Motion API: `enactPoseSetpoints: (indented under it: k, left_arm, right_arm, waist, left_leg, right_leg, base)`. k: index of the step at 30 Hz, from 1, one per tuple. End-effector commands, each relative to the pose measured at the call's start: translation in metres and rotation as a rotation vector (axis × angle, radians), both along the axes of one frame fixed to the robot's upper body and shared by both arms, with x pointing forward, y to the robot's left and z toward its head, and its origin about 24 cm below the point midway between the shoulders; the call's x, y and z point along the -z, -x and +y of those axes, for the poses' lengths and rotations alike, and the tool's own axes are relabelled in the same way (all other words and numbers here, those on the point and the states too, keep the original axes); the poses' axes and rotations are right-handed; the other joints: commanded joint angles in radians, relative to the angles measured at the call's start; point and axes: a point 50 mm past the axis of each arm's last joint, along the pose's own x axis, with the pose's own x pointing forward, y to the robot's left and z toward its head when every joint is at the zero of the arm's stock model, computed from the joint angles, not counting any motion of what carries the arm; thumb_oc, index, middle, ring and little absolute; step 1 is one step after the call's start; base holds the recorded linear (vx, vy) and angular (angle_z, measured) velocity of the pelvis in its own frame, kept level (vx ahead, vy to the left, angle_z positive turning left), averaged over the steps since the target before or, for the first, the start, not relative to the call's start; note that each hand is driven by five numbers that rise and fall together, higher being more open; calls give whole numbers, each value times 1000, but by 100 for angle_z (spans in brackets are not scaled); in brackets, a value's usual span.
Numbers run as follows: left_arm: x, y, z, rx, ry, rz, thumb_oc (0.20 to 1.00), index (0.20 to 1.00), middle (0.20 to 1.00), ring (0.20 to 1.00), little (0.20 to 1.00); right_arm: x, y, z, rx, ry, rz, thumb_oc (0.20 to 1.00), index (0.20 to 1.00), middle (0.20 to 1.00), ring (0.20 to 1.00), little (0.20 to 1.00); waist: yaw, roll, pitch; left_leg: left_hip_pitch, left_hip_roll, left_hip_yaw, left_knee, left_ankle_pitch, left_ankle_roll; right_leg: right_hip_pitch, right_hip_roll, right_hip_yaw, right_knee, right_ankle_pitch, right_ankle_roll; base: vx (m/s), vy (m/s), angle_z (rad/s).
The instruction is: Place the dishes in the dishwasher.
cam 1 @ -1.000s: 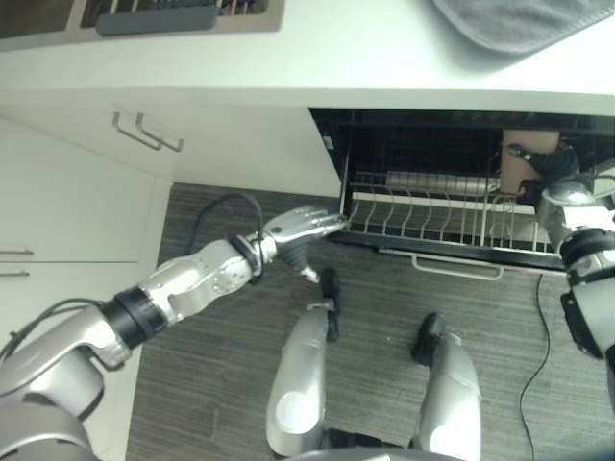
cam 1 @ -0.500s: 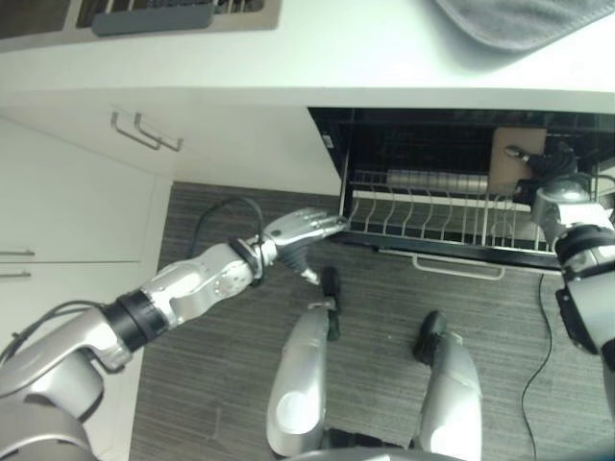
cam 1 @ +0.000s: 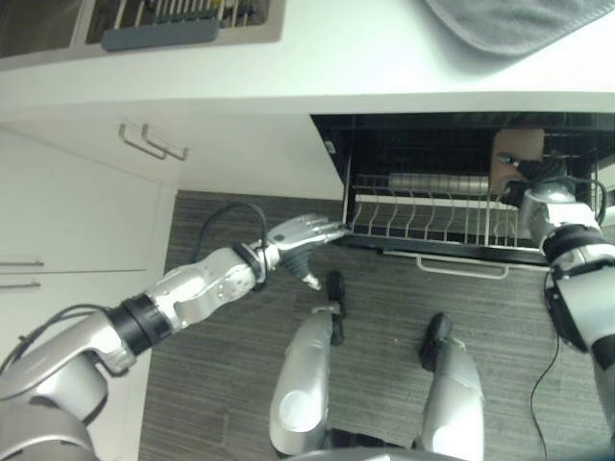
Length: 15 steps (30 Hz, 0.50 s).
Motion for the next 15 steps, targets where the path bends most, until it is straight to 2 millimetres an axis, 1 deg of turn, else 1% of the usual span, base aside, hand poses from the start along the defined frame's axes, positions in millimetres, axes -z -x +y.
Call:
enactPoseSetpoints:
  k: [1,2,3,5,6,7,9,10,11,12,13,15]
  left_arm:
    - [-9,9,-15,67,67,-61,1000,1000,1000,1000,1000]
    - [-4,10,-14,58,67,-52,1000,1000,1000,1000,1000]
    - [3,12,-15,51,68,-44,1000,1000,1000,1000,1000]
    - [9,15,-17,47,67,-38,1000,1000,1000,1000,1000]
    - [10,15,-17,46,67,-39,1000,1000,1000,1000,1000]
    - [15,18,-17,43,70,-33,1000,1000,1000,1000,1000]
    - [22,21,-16,38,74,-24,1000,1000,1000,1000,1000]
    - [22,21,-16,38,75,-23,1000,1000,1000,1000,1000]
    - [28,24,-15,36,76,-13,1000,1000,1000,1000,1000]
    - [30,26,-15,36,76,-8,1000,1000,1000,1000,1000]
    - [32,27,-15,36,77,-4,1000,1000,1000,1000,1000]
    - [38,30,-15,36,78,6,1000,1000,1000,1000,1000]
  right_arm:
    - [-13,4,-3,104,162,-121,1000,1000,1000,1000,1000]
    - [-11,5,3,145,207,-154,1000,1000,1000,1000,1000]
    - [-2,8,7,171,199,-168,1000,1000,1000,1000,1000]
    - [10,13,11,210,202,-186,1000,1000,1000,1000,1000]
    - [13,14,13,215,206,-188,1000,1000,1000,1000,1000]
    - [26,20,17,227,229,-190,1000,1000,1000,1000,1000]
    - [38,26,20,245,249,-188,1000,1000,1000,1000,1000]
    - [39,27,20,246,252,-188,1000,1000,1000,1000,1000]
    - [46,33,19,291,299,-182,1000,1000,1000,1000,1000]
    - [49,36,19,304,325,-177,1000,1000,1000,1000,1000]
    - [51,37,18,307,337,-172,1000,1000,1000,1000,1000]
    - [52,39,18,306,367,-165,1000,1000,1000,1000,1000]
  waist:
    - [21,8,-9]
    - [14,5,-13]
    - [9,1,-25]
    - [5,-2,-35]
    - [5,-2,-38]
    - [1,-4,-48]
    - [-1,-7,-62]
    - [-1,-7,-64]
    - [-4,-10,-73]
    - [-4,-11,-79]
    - [-4,-13,-82]
    - [-2,-19,-95]
  left_leg:
    - [55,-31,-57,24,-103,-5]
    - [73,-29,-51,33,-112,-3]
    - [87,-29,-49,36,-121,0]
    - [100,-28,-45,37,-127,3]
    - [101,-26,-44,34,-122,4]
    - [118,-23,-40,35,-133,5]
    - [140,-20,-35,26,-137,6]
    - [139,-19,-35,22,-131,7]
    - [156,-17,-33,21,-140,5]
    - [161,-15,-34,15,-134,6]
    - [167,-15,-34,16,-140,6]
    - [174,-9,-32,1,-130,5]
  right_leg:
    - [4,3,-65,24,16,11]
    - [20,-2,-62,25,14,15]
    - [34,-4,-58,19,14,17]
    - [51,-9,-59,9,15,18]
    - [52,-9,-60,4,22,15]
    - [68,-17,-63,6,16,18]
    - [88,-23,-70,-3,14,21]
    - [88,-22,-71,-7,20,19]
    - [104,-27,-72,-6,11,23]
    - [110,-24,-73,-14,18,22]
    - [116,-25,-73,-13,12,25]
    - [125,-21,-79,-28,17,27]
  base:
    - [43,90,0]
    - [78,111,1]
    - [93,126,1]
    - [48,61,-3]
    - [52,44,-8]
    - [59,36,-8]
    - [64,34,-8]
    - [72,25,-6]
    - [48,4,-2]
    - [73,1,-2]
    - [0,0,0]
    - [0,0,0]
